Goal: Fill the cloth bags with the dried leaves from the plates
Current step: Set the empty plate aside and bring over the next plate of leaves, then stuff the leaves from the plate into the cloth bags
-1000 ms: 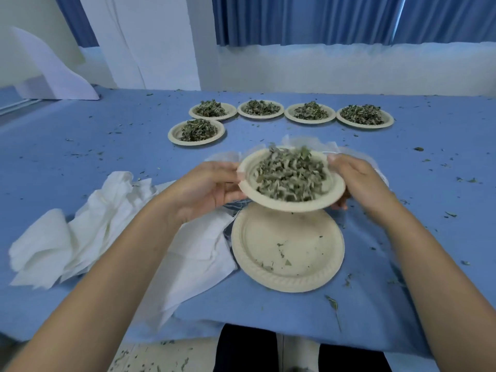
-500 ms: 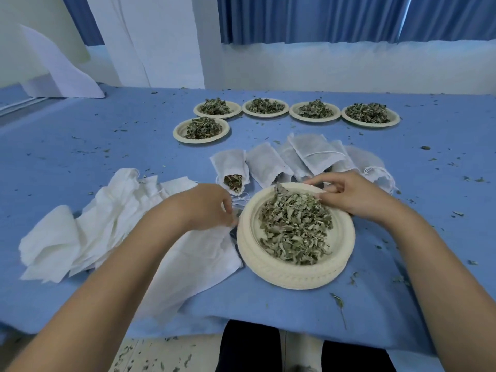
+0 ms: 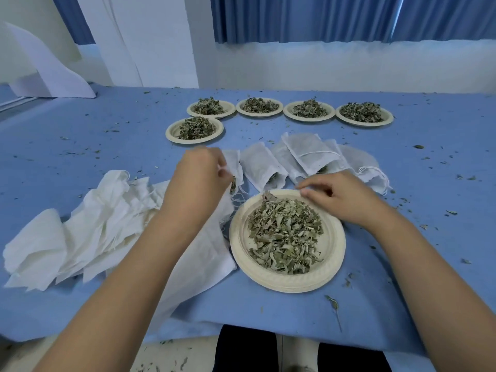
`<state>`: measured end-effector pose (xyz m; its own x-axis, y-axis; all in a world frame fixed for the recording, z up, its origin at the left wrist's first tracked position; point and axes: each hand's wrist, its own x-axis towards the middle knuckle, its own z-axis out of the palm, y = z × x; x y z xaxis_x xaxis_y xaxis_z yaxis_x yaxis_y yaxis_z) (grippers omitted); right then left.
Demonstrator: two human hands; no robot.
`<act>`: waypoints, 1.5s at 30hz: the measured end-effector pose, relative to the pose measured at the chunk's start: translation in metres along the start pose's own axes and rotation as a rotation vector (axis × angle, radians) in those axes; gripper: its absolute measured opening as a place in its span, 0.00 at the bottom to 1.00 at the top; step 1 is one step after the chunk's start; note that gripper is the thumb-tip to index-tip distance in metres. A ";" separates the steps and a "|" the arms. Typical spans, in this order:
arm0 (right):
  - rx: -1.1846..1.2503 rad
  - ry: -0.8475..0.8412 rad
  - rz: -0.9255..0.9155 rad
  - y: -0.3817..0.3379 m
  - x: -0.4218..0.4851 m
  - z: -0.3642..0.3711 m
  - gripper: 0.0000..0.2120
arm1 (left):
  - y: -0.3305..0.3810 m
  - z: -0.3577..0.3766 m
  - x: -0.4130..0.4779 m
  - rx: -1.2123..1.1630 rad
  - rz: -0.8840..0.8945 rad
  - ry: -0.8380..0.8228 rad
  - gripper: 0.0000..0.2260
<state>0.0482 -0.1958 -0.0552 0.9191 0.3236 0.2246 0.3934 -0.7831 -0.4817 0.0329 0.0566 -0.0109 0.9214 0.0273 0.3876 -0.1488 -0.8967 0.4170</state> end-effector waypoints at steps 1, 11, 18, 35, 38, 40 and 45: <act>-0.020 0.104 -0.010 -0.001 0.000 -0.001 0.08 | 0.008 0.001 0.004 -0.055 0.074 0.101 0.05; 0.383 0.284 -0.017 -0.009 0.003 -0.003 0.08 | 0.060 0.050 0.046 -0.228 0.847 0.202 0.03; 0.881 0.291 0.024 -0.019 0.009 0.007 0.05 | 0.044 0.067 0.040 -0.499 0.909 -0.036 0.12; 0.611 0.327 -0.026 -0.027 0.006 0.012 0.20 | 0.035 0.071 0.043 -0.667 0.748 0.138 0.13; 0.682 0.320 0.044 -0.029 0.005 0.013 0.15 | 0.033 0.070 0.044 -0.578 0.825 0.273 0.07; 0.715 0.386 0.100 -0.028 0.004 0.009 0.11 | 0.030 0.068 0.046 -0.559 0.811 0.311 0.05; 0.798 0.599 0.175 -0.022 0.003 0.002 0.10 | 0.026 0.066 0.047 -0.658 0.556 0.043 0.10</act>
<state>0.0420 -0.1762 -0.0458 0.8903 -0.2532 0.3785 0.3537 -0.1391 -0.9249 0.0961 0.0056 -0.0359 0.6411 -0.3109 0.7017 -0.7639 -0.3468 0.5443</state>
